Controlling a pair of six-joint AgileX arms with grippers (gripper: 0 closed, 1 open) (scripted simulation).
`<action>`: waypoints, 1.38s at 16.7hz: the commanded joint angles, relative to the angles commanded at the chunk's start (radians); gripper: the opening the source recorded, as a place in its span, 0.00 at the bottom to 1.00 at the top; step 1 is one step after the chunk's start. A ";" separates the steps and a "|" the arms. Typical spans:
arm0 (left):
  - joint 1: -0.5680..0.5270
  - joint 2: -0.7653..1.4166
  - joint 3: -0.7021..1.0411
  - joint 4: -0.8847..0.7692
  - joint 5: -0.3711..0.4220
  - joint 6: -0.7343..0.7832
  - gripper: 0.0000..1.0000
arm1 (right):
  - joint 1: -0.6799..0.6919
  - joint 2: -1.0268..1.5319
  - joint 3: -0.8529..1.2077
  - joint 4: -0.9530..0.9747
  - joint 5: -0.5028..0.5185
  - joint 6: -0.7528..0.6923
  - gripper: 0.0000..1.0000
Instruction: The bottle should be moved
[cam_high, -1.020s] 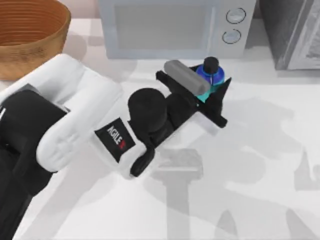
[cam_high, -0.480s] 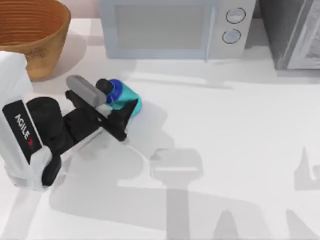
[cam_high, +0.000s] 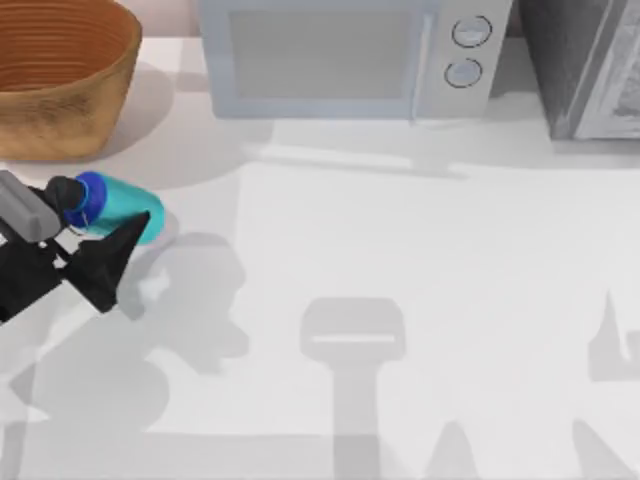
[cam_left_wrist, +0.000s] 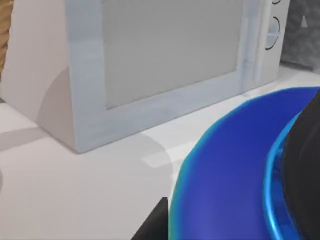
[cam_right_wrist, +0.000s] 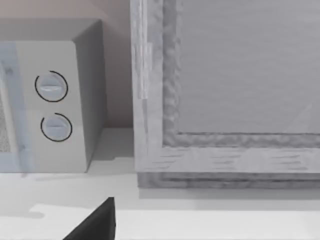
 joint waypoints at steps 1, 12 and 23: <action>0.020 -0.013 -0.009 0.013 0.019 0.000 0.00 | 0.000 0.000 0.000 0.000 0.000 0.000 1.00; -0.033 0.062 0.065 0.027 -0.036 -0.002 0.00 | 0.000 0.000 0.000 0.000 0.000 0.000 1.00; -0.120 0.160 0.165 0.033 -0.120 -0.006 0.15 | 0.000 0.000 0.000 0.000 0.000 0.000 1.00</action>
